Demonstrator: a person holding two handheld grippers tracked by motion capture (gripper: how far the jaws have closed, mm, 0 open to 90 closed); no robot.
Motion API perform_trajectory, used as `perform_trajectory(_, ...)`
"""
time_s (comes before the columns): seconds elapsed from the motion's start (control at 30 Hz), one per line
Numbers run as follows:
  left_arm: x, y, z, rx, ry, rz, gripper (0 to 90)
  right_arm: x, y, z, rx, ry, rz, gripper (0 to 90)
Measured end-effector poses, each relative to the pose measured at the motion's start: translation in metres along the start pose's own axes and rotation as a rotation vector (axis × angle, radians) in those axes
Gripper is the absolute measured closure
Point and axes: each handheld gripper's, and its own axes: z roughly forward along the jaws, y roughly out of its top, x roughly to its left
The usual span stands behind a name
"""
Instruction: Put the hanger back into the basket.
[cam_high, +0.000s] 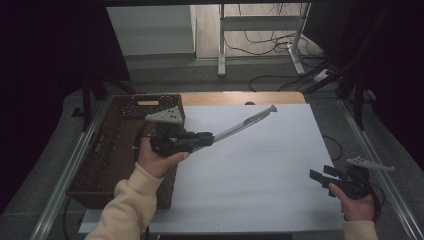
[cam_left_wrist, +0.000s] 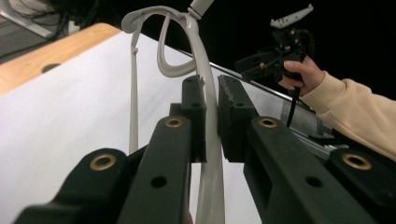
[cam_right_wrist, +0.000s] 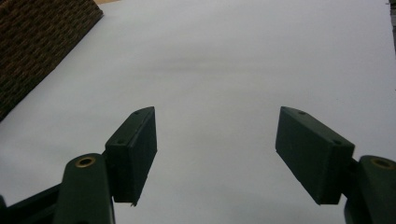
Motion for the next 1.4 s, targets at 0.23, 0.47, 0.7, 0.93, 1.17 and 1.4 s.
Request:
perform_trajectory(0.23,0.006,-0.007,-0.029,-0.033,0.039,-0.016,81.8,0.0,0.0,0.001,0.001,-0.006,0.003,28.9)
perform_trajectory(0.47,0.009,-0.013,-0.059,-0.066,0.065,-0.022,81.8,0.0,-0.001,0.002,0.005,-0.01,0.003,28.8)
perform_trajectory(0.7,0.013,-0.023,-0.093,-0.112,0.101,-0.04,81.8,0.001,-0.001,0.002,0.004,-0.006,-0.006,28.6)
perform_trajectory(0.93,0.02,-0.035,-0.119,-0.133,0.143,-0.063,81.8,0.002,-0.001,0.003,0.012,-0.009,-0.008,28.6)
perform_trajectory(1.17,0.027,-0.047,-0.137,-0.142,0.172,-0.088,81.8,0.002,-0.001,0.004,0.016,-0.016,-0.006,28.7)
perform_trajectory(1.4,0.032,-0.057,-0.153,-0.141,0.209,-0.108,81.8,0.002,-0.002,0.005,0.017,-0.018,-0.005,28.8)
